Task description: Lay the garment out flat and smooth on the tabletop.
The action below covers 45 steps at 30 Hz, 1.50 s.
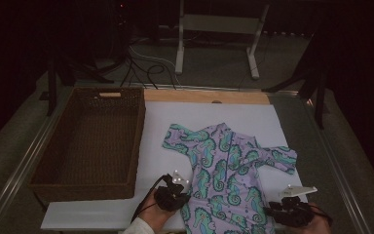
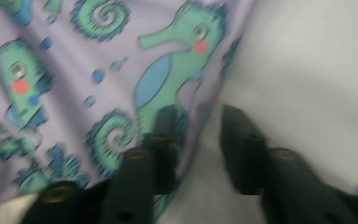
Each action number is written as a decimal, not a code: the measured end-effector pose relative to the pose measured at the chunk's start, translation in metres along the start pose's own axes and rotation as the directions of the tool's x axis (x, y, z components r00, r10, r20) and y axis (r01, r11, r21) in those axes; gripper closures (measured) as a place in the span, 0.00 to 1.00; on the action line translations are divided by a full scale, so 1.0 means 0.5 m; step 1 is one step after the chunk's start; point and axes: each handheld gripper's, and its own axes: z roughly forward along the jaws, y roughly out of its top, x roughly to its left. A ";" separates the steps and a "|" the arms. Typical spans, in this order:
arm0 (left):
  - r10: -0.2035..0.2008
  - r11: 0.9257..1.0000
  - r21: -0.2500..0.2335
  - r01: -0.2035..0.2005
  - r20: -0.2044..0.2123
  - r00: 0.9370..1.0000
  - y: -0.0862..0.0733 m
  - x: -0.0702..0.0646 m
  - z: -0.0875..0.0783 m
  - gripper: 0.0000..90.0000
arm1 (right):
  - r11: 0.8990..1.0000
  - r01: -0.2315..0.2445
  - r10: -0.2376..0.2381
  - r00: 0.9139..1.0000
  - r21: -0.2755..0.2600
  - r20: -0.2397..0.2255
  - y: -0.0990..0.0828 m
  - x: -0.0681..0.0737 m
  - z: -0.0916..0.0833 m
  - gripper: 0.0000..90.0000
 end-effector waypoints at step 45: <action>0.037 0.999 -0.029 -0.035 0.073 0.997 0.001 -0.095 0.037 0.96 | 0.993 -0.116 0.117 0.989 -0.020 0.085 -0.013 -0.065 -0.012 0.98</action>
